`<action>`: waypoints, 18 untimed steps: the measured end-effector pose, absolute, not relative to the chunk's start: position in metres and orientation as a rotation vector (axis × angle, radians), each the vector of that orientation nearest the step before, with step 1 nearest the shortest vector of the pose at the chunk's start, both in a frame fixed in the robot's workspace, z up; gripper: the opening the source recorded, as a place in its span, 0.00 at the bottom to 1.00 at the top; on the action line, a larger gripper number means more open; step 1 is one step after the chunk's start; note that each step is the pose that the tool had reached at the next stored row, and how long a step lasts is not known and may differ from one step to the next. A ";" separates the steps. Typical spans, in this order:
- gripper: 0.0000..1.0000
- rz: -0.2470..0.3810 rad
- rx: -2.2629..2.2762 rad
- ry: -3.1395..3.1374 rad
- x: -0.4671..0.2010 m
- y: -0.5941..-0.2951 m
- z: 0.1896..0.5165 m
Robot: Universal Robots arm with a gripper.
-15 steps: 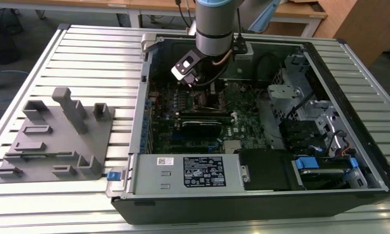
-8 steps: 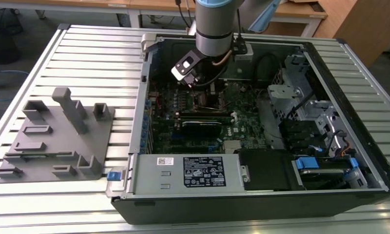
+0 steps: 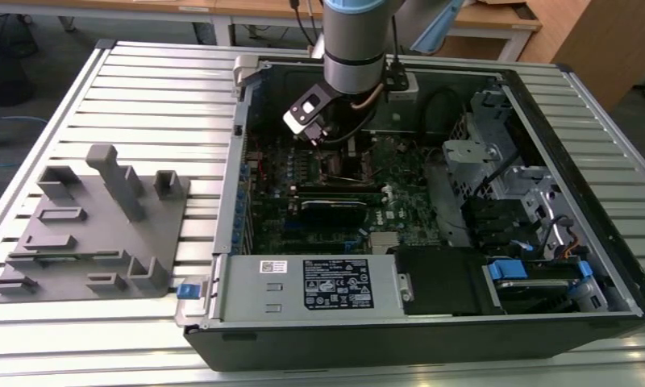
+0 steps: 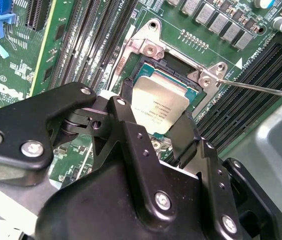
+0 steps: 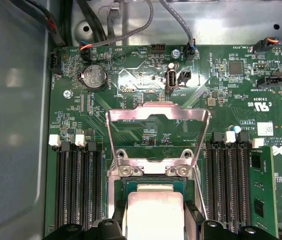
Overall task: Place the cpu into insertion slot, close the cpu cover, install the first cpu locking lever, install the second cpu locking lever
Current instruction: 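Place the cpu into insertion slot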
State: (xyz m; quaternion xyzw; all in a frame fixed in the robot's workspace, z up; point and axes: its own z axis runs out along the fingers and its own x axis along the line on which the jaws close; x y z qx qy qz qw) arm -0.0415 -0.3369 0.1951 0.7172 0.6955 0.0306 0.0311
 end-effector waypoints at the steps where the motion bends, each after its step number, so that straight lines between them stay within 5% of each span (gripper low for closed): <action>1: 0.54 0.094 2.209 2.143 -0.041 -0.337 0.195; 18: 0.54 0.095 2.201 2.152 -0.042 -0.337 0.193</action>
